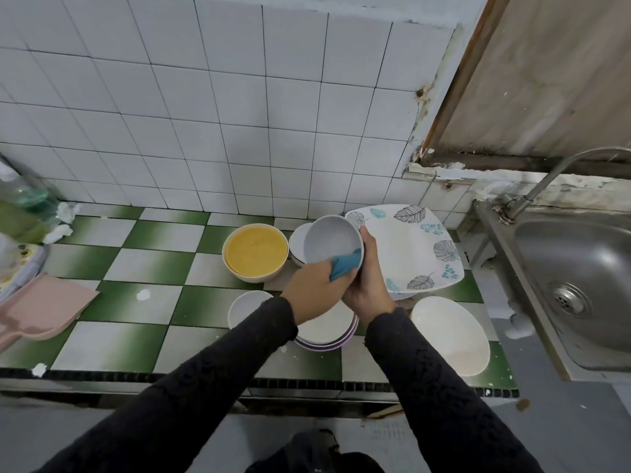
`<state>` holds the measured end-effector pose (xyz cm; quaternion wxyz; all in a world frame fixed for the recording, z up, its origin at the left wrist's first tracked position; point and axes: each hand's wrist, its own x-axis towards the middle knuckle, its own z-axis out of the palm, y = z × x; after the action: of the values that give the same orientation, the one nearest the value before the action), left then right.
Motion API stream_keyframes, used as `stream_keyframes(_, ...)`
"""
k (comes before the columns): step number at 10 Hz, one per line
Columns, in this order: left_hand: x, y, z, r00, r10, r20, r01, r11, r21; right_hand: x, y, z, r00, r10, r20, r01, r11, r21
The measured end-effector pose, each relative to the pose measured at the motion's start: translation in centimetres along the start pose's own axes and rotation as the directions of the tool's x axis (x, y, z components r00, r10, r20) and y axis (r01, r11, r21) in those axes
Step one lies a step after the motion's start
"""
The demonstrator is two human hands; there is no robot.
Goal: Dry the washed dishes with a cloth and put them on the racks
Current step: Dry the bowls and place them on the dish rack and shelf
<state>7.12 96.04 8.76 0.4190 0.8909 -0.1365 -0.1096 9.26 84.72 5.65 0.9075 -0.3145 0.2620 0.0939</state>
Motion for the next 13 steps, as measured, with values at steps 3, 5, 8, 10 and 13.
stream_keyframes(3,1.7,2.8,1.9,0.901,-0.201,-0.385,-0.061,0.819,-0.57,0.2,0.0,1.2,0.997,-0.068,0.04,0.071,0.994,-0.083)
stream_keyframes(5,2.3,-3.8,-2.5,0.892,0.261,0.37,-0.449,0.611,0.652,0.1,-0.7,0.5,0.985,0.162,0.059,-0.16,0.986,-0.036)
stream_keyframes(8,3.2,-3.4,-0.8,0.991,0.135,-0.016,-0.034,0.363,0.931,0.4,-1.1,0.8,0.988,0.116,0.102,-0.117,0.993,0.004)
stream_keyframes(10,2.4,-1.3,0.1,0.992,0.036,0.124,-0.115,0.675,0.728,0.4,-0.6,0.9,0.987,0.139,0.075,-0.142,0.989,0.044)
stream_keyframes(13,2.2,0.4,-1.2,0.986,-0.142,0.091,0.165,0.915,-0.369,0.0,-0.4,1.7,0.995,0.088,0.056,-0.093,0.992,0.09)
